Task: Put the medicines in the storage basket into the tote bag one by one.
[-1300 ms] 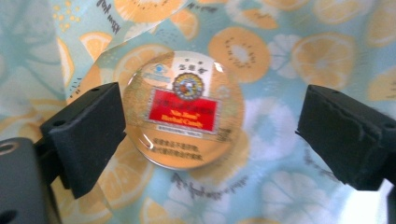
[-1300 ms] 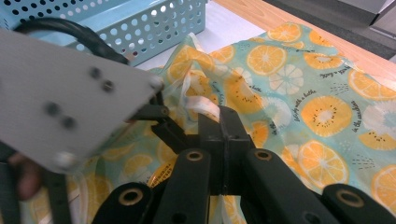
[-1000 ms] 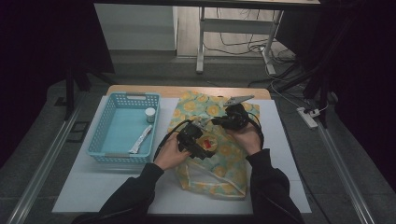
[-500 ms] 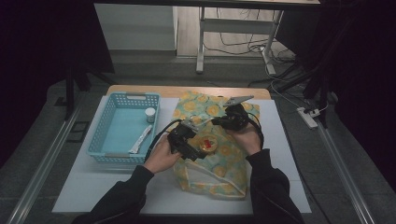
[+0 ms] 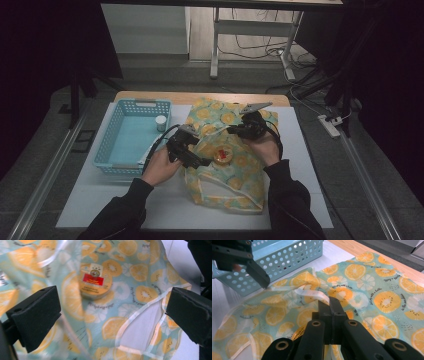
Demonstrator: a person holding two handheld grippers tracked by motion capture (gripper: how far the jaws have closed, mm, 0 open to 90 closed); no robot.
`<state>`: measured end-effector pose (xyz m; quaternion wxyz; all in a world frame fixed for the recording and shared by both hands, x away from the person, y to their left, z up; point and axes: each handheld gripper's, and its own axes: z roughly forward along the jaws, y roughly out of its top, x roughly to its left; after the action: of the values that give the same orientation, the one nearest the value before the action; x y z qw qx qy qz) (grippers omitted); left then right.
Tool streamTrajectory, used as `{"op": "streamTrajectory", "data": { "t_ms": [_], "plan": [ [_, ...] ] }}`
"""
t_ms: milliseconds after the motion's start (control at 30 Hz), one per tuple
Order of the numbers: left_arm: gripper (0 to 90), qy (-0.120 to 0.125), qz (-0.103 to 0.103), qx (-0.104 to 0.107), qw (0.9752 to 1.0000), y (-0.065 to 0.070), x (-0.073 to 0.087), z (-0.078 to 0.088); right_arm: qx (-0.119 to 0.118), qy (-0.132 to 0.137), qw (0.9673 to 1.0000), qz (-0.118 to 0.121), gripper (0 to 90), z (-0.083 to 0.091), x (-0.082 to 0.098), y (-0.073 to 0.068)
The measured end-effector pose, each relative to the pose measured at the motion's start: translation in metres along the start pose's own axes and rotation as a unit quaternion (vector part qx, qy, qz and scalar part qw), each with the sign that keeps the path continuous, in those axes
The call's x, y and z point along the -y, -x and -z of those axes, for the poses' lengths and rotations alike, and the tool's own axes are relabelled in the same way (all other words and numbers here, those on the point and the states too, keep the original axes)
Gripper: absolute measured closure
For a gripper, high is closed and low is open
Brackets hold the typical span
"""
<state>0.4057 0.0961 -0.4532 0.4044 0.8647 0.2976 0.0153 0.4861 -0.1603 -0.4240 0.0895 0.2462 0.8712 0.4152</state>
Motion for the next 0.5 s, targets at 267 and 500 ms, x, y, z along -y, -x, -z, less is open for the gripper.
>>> {"op": "streamTrajectory", "data": {
  "t_ms": [267,500],
  "plan": [
    [0.0,-0.003,0.004,-0.04,0.9992,-0.008,0.009,0.021,-0.002,0.001,1.0,0.003,89.9,0.001,-0.001,-0.001],
    [0.2,0.002,0.026,-0.059,0.9979,-0.019,0.018,0.04,-0.003,0.001,1.0,0.001,89.9,0.001,0.0,-0.001]
  ]
}}
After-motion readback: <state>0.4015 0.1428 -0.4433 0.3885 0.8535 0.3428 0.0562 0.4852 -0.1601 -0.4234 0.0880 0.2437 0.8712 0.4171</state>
